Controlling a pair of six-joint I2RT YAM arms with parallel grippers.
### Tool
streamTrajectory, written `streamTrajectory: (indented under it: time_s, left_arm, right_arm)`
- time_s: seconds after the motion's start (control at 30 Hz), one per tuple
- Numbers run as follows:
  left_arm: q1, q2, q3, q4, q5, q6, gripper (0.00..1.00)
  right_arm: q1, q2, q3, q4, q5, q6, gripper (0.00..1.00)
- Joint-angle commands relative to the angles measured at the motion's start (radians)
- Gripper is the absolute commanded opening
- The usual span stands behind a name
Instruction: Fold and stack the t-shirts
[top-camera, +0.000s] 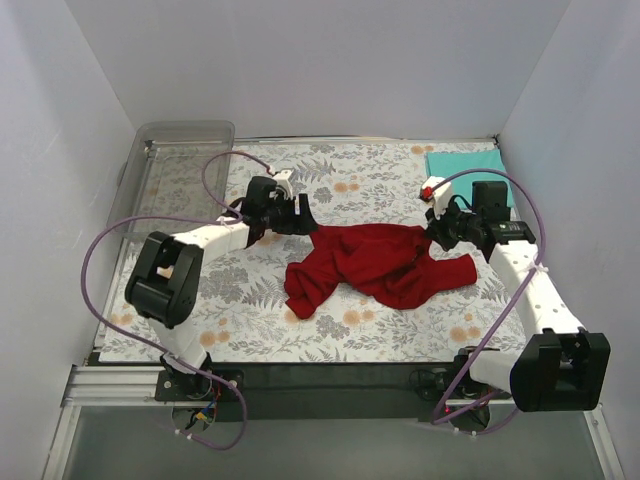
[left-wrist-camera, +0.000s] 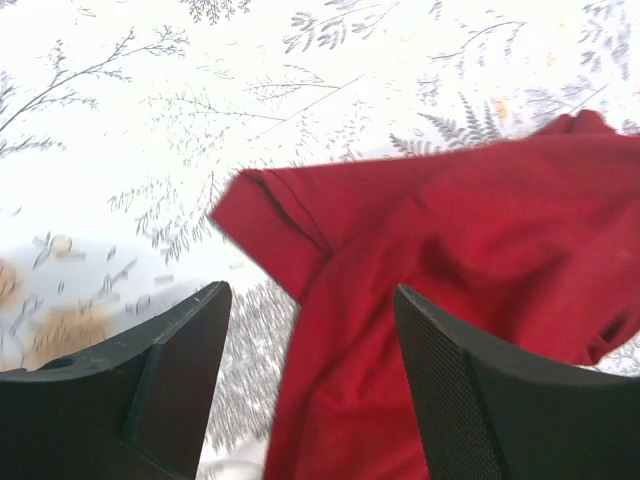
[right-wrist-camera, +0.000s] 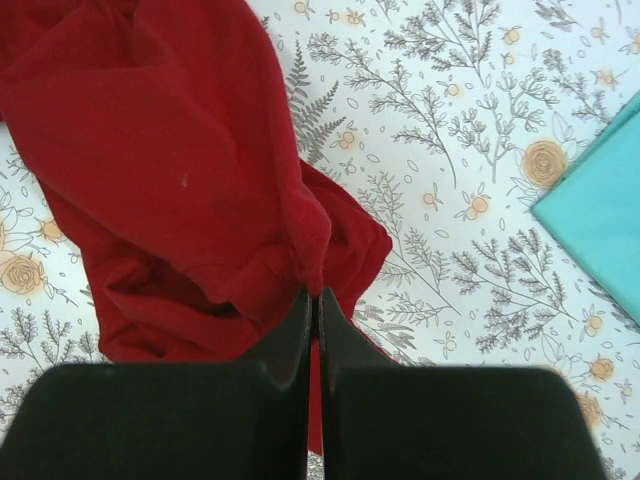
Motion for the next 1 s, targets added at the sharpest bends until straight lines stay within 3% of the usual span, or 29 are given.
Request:
streamTrajectory:
  time_s: [0.0,0.23,0.27,0.47,0.73,0.97]
  left_arm:
    - [0.004,0.099,0.083,-0.087,0.101,0.027,0.60]
    - [0.004,0.132,0.120,-0.097,0.151,0.004,0.60]
    - [0.004,0.105,0.111,-0.092,0.171,0.013,0.60]
    - [0.004,-0.029,-0.003,0.001,0.248,0.010,0.60]
    - [0.004,-0.069,-0.147,0.106,0.359,-0.033,0.61]
    - [0.002,-0.037,-0.119,0.089,0.317,-0.041,0.61]
  right_arm:
    - [-0.031,-0.037,0.033,0.009,-0.042,-0.037,0.01]
    - [-0.051,-0.065,0.186,0.004,-0.198,-0.051,0.01]
    - [-0.051,-0.069,0.302,0.006,-0.253,-0.029,0.01]
    - [-0.052,-0.031,0.513,-0.007,-0.361,0.049,0.01]
    - [-0.051,-0.008,0.596,-0.007,-0.409,0.126,0.01]
    - [-0.052,0.010,0.683,-0.013,-0.397,0.161,0.01]
